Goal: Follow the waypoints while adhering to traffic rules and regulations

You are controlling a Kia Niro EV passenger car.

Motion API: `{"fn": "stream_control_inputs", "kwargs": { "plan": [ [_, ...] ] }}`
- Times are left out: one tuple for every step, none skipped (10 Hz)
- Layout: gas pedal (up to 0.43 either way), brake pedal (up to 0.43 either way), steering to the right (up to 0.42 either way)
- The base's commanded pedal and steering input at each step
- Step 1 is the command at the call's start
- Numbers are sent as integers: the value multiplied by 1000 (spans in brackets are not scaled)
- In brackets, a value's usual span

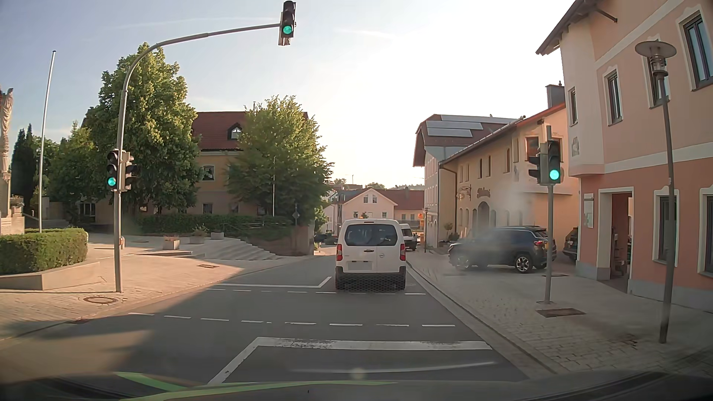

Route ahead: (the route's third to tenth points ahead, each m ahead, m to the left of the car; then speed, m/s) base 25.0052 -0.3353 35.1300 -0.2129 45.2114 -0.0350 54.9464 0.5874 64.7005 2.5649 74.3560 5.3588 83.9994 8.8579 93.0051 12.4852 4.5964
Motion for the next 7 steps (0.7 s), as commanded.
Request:
{"fn": "stream_control_inputs", "kwargs": {
  "plan": [
    [157,0,18],
    [169,0,18],
    [169,0,17],
    [169,0,15],
    [169,0,11],
    [169,0,9],
    [169,0,8]
  ]
}}
